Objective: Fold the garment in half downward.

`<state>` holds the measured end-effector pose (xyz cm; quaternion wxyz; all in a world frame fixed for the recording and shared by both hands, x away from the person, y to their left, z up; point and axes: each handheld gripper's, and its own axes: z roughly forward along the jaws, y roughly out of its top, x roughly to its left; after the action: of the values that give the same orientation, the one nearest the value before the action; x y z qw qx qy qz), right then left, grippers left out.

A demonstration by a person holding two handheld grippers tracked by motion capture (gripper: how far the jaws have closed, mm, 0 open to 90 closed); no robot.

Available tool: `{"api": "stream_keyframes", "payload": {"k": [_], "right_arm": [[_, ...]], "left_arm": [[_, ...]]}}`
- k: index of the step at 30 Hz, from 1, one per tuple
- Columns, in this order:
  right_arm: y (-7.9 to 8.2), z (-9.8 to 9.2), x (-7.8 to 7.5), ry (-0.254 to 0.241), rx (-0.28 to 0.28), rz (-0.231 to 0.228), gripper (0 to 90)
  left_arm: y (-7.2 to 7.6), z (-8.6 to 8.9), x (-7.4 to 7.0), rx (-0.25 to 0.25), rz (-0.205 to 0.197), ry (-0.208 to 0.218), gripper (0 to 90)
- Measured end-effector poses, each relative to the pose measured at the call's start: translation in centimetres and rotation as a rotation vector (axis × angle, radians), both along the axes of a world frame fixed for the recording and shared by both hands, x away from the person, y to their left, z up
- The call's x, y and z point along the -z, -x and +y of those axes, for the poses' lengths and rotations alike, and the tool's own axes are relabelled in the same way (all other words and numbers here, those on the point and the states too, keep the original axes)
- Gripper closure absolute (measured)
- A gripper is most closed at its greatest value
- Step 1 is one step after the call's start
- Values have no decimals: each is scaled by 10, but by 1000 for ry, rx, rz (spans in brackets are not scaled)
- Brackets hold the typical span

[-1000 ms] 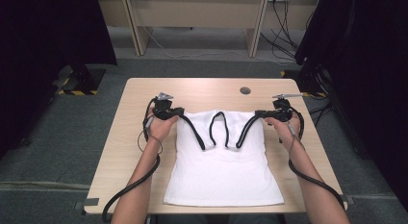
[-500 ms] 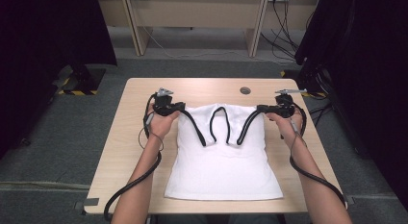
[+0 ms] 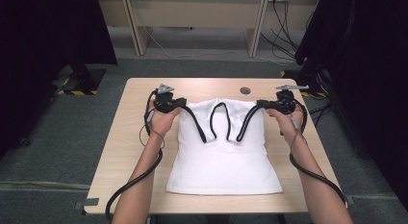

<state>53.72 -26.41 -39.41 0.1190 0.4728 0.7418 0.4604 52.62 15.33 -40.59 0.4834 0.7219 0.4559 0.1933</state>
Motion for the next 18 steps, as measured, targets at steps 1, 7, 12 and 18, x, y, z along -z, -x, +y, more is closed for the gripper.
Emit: {"api": "stream_keyframes", "payload": {"k": [1,7,12,18], "right_arm": [[0,0,-1,-1,0,-7,820],[0,0,-4,-4,-1,-16,820],[0,0,-7,-7,0,-26,820],[0,-1,-9,-3,-2,-37,818]], "left_arm": [[0,0,-1,-1,-2,-1,824],[0,1,-4,-7,-16,3,824],[0,1,-5,-11,-24,8,824],[0,2,-6,-11,-32,9,824]]}}
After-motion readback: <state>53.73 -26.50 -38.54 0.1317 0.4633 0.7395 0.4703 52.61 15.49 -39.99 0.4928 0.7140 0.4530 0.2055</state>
